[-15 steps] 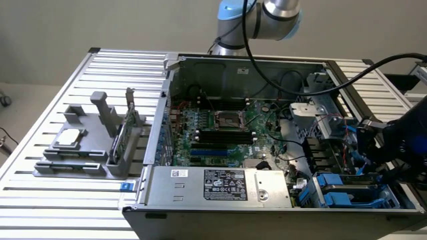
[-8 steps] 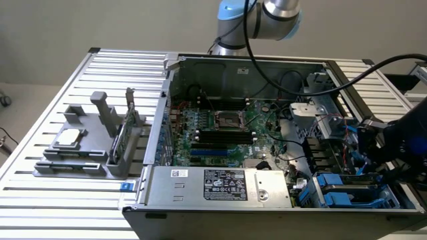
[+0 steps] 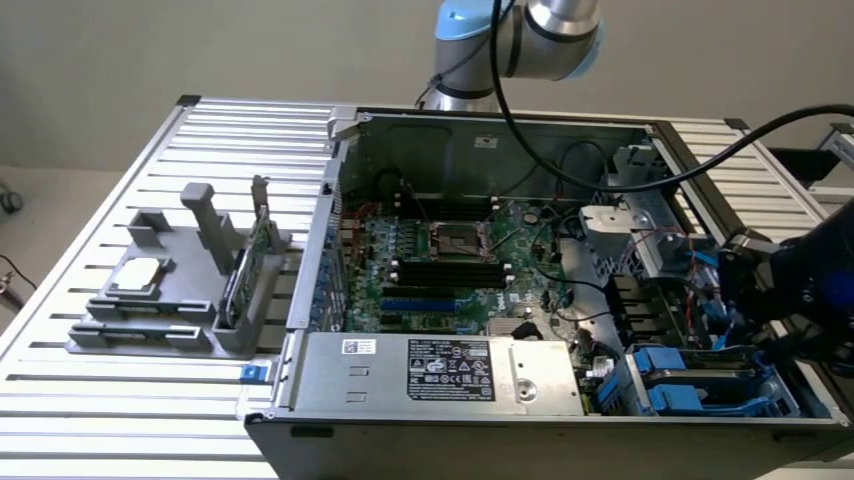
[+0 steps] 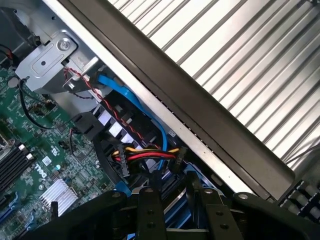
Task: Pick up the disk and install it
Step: 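Insert the first disk wire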
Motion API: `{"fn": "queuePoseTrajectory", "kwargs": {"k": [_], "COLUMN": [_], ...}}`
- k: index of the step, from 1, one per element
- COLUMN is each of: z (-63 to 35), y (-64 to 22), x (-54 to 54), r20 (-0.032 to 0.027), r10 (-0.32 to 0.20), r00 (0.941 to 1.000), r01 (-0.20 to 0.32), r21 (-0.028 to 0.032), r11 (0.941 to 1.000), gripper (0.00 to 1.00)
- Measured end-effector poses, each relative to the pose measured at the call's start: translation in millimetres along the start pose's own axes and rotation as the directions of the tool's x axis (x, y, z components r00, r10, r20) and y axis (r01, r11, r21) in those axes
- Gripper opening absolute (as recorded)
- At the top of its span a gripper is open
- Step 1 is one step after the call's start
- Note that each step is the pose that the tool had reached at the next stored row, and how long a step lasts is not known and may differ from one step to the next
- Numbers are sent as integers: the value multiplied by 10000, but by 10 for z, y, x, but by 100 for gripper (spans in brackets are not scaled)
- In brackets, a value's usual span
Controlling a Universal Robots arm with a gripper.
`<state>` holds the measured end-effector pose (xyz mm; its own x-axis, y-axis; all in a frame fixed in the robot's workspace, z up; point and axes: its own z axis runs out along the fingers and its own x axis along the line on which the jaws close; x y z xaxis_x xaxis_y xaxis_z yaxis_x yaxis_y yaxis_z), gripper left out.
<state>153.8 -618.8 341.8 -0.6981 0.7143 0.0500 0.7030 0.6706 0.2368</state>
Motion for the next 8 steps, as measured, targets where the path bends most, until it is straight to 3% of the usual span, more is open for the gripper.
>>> {"fn": "queuePoseTrajectory", "kwargs": {"k": [3,8], "z": [0,2], "y": [1,3], "x": [-1,-2], "r20": [-106,-140], "r10": [54,205], "r00": [9999,9997], "r01": [-54,-206], "r21": [-15,-55], "r11": [10000,9998], "gripper": [34,34]}}
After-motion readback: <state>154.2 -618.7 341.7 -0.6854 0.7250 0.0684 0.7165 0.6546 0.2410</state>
